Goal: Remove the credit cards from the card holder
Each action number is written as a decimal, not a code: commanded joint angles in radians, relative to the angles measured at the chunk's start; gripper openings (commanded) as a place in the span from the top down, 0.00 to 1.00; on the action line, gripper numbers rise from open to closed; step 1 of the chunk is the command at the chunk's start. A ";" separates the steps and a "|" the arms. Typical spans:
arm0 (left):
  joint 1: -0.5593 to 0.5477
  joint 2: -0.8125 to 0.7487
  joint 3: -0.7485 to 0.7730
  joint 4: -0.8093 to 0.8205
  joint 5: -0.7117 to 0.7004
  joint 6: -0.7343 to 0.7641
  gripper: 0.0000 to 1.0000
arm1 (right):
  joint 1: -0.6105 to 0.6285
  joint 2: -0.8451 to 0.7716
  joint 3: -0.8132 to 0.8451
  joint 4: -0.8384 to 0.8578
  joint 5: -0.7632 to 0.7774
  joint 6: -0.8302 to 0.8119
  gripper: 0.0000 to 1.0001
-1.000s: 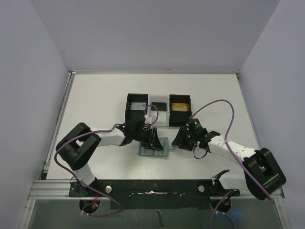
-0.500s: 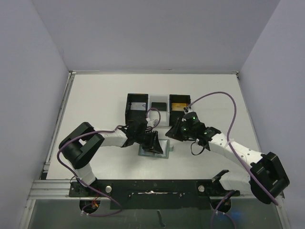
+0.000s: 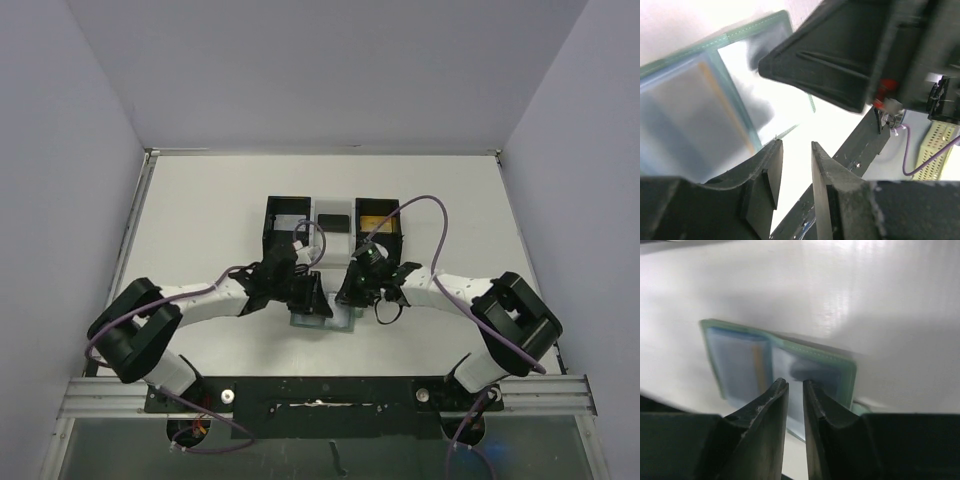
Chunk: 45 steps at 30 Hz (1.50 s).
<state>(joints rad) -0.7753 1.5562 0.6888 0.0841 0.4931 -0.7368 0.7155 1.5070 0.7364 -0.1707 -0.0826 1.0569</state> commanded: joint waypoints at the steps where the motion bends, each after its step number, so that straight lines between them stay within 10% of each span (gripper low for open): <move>1: 0.018 -0.171 -0.058 -0.053 -0.153 0.036 0.70 | 0.028 0.032 0.051 -0.079 0.088 -0.012 0.77; 12: 0.310 -0.418 -0.140 -0.209 -0.375 -0.028 0.51 | 0.127 0.109 0.218 -0.201 0.190 -0.045 0.50; 27: 0.362 -0.485 -0.184 -0.194 -0.386 -0.044 0.30 | 0.231 0.255 0.409 -0.316 0.307 0.009 0.28; 45: 0.363 -0.487 -0.180 -0.216 -0.378 0.012 0.28 | 0.267 0.342 0.500 -0.381 0.315 -0.056 0.26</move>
<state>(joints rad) -0.4171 1.0958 0.4980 -0.1398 0.1127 -0.7620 0.9691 1.8248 1.1885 -0.5346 0.2001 1.0195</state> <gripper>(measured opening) 0.711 0.749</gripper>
